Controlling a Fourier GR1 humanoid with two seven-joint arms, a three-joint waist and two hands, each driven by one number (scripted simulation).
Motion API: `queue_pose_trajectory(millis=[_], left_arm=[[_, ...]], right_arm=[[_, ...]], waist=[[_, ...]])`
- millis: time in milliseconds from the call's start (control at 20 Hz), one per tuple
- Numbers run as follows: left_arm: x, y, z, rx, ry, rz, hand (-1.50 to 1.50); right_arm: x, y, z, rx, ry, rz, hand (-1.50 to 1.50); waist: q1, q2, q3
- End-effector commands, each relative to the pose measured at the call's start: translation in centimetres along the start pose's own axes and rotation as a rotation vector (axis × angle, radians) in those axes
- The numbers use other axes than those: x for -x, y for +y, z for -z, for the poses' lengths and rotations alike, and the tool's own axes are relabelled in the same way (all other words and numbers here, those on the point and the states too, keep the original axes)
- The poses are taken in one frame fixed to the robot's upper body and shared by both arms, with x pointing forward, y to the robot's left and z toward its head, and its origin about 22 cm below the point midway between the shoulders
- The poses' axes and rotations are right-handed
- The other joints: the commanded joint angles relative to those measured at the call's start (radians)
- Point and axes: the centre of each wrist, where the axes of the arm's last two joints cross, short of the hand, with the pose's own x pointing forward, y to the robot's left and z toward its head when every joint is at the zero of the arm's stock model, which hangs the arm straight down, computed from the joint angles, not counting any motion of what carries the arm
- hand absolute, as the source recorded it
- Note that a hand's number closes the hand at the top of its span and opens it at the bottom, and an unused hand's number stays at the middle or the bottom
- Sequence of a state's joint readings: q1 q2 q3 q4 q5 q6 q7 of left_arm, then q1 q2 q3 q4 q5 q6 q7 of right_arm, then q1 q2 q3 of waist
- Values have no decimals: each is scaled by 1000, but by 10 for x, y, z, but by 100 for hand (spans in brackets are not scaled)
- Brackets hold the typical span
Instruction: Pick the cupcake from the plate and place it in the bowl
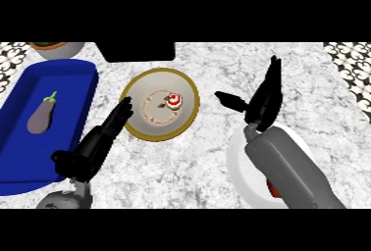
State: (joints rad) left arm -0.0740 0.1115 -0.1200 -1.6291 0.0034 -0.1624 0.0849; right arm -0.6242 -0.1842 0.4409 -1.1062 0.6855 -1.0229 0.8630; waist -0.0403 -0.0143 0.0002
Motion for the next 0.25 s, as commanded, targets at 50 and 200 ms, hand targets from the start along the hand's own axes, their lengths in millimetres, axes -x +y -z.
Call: queue_pose_trajectory(millis=[50, 200], left_arm=[[-5, -9, 0, -4, 12, 2, 0], [4, -17, -1, 13, 0, -9, 0]], right_arm=[[42, -64, -23, -8, 11, 47, -150], [58, -94, -38, 3, 15, 96, -150]], waist=[[1, 3, 0], [21, 10, 0]])
